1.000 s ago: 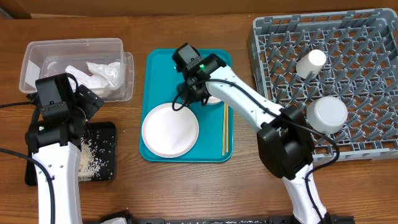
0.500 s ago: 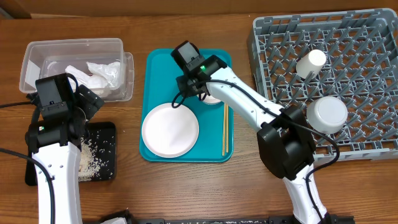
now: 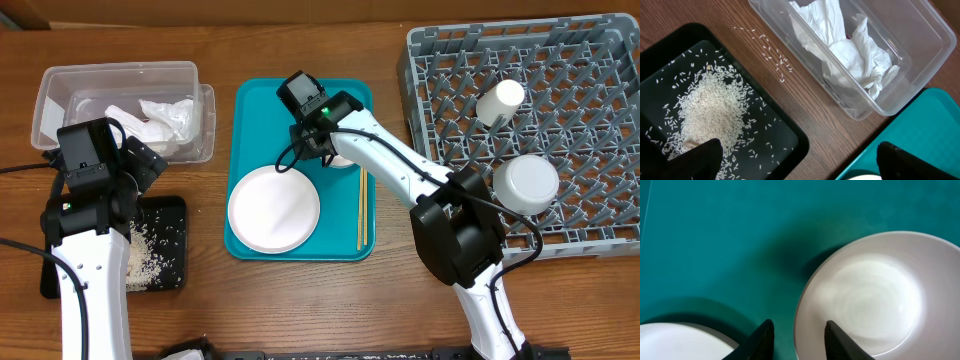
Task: Sort waste into correct bins and load items into the dishwasher
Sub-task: 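Lower the right gripper onto the pink bowl's rim and grip it, then lift the pink bowl and carry it right over the rack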
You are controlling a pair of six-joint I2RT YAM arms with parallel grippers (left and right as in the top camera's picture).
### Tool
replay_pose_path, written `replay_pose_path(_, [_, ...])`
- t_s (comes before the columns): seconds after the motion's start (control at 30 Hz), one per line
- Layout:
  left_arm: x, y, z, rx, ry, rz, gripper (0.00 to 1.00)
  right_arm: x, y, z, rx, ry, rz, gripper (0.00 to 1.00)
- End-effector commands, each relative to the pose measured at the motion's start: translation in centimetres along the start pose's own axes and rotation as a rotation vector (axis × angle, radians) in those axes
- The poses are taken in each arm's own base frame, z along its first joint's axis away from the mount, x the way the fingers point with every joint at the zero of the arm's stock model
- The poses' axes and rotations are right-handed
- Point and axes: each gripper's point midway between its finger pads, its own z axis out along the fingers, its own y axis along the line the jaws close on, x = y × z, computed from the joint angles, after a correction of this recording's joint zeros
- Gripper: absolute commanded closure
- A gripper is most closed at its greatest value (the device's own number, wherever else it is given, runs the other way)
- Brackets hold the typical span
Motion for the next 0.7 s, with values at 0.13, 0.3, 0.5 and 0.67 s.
replay_pose_path(0.13, [-0.6,-0.2,-0.6,0.015,-0.019,0.011,0.00,1.5,-0.4,2.2,0.035,0.041,0.030,0.64])
replay_pose_path(0.3, [-0.6,-0.2,-0.6,0.015,-0.019,0.011,0.00,1.8,-0.4,2.2,0.039,0.048,0.029,0.67])
replay_pose_path(0.5, [-0.6,-0.2,-0.6,0.015,-0.019,0.011,0.00,1.3,-0.3,1.4,0.037,0.046,0.029,0.83])
replay_pose_path(0.67, [-0.6,-0.2,-0.6,0.016,-0.019,0.011,0.00,-0.3,0.1,-1.6,0.021,0.023,0.033,0.90])
